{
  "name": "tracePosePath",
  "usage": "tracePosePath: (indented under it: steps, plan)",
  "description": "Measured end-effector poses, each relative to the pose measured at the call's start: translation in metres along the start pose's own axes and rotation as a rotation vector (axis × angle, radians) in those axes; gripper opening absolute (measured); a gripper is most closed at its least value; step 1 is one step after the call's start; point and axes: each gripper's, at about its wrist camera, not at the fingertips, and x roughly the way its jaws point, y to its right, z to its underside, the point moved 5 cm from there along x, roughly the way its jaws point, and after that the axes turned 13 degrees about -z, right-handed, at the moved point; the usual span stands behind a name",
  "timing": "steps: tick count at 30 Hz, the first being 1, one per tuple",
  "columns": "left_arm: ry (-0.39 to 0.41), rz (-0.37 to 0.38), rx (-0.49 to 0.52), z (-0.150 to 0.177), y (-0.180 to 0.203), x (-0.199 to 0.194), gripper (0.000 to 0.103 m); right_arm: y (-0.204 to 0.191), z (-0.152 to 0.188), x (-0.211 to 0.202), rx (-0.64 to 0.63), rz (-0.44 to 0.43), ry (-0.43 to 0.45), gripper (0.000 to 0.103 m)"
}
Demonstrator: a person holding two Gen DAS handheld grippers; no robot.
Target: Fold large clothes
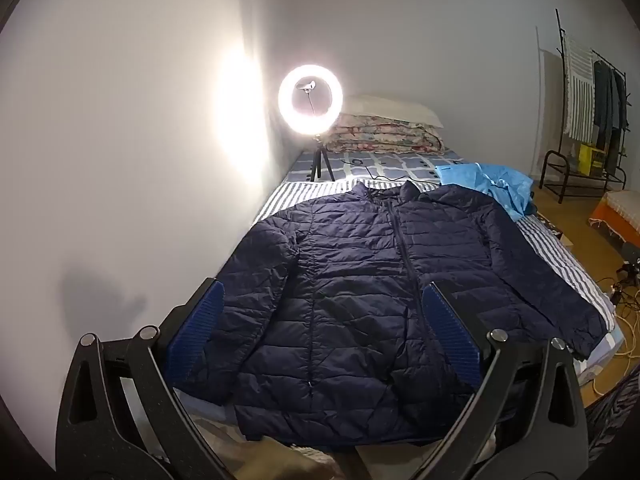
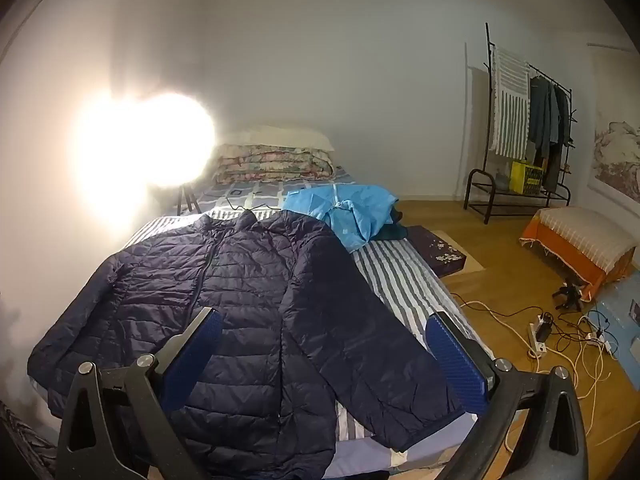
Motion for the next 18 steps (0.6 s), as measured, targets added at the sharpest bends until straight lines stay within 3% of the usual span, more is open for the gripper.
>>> tracePosePath:
  steps: [1,2,18]
  plan:
    - [-0.002,0.004,-0.003,-0.001,-0.001,0.001,0.101,0.000,0.000,0.000,-0.001,0.001,0.002,0.103]
    - [0.058,-0.030,0.030,-0.002,0.001,-0.003,0.101,-0.001,0.001,0.000,-0.002,-0.006,0.012,0.103]
    - [0.046,-0.013,-0.002,-0.006,0.000,-0.010,0.101,0.001,0.000,-0.003,0.010,-0.003,0.010,0.103]
